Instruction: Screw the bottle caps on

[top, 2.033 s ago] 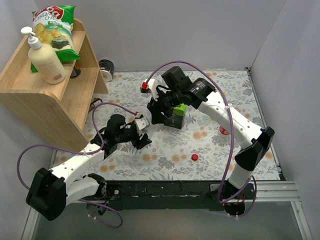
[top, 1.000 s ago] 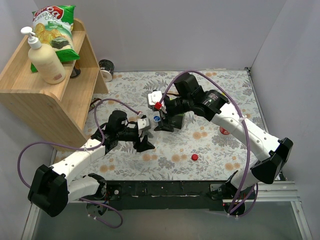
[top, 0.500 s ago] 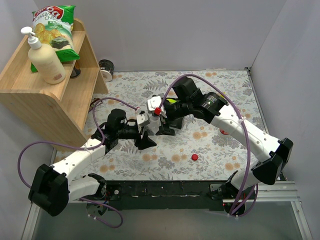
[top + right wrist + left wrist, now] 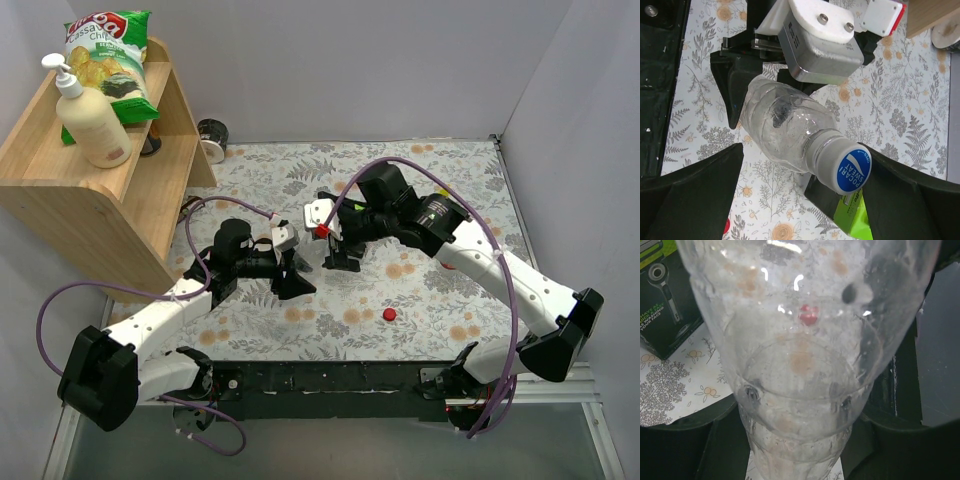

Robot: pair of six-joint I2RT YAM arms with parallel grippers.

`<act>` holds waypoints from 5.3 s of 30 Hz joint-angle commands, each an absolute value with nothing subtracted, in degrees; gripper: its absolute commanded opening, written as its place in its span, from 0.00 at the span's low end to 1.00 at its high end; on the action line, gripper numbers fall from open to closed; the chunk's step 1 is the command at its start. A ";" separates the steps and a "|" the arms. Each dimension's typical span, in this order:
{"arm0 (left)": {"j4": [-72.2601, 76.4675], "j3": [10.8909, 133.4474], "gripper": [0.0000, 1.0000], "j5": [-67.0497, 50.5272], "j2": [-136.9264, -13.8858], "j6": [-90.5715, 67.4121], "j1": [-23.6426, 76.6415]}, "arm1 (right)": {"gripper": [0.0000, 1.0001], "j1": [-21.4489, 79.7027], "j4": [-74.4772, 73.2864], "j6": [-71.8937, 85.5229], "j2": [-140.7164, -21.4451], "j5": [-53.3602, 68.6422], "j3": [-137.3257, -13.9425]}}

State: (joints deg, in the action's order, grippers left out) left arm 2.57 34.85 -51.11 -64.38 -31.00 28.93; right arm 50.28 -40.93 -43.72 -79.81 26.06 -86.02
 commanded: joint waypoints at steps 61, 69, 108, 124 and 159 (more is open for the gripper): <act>-26.37 45.70 0.00 -49.31 -66.80 5.89 27.69 | 0.53 49.74 -72.16 -79.80 -89.12 31.55 -104.85; -25.32 45.53 0.00 -49.57 -66.97 4.23 27.69 | 0.27 50.27 -71.55 -79.11 -89.83 30.15 -104.50; -27.32 41.91 0.00 -48.87 -66.35 -1.24 29.71 | 0.69 38.92 -60.98 -50.93 -88.25 47.99 -108.04; -34.63 47.90 0.00 -48.78 -68.12 10.72 29.79 | 0.60 49.30 -69.26 -69.70 -86.13 35.60 -102.04; -30.06 47.64 0.00 -50.01 -67.15 6.94 29.88 | 0.34 52.12 -65.57 -66.45 -88.06 30.41 -100.37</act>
State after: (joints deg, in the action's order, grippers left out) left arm -34.28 46.39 -45.80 -68.84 6.81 29.76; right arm 51.55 -64.82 -68.73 -86.15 31.03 -98.61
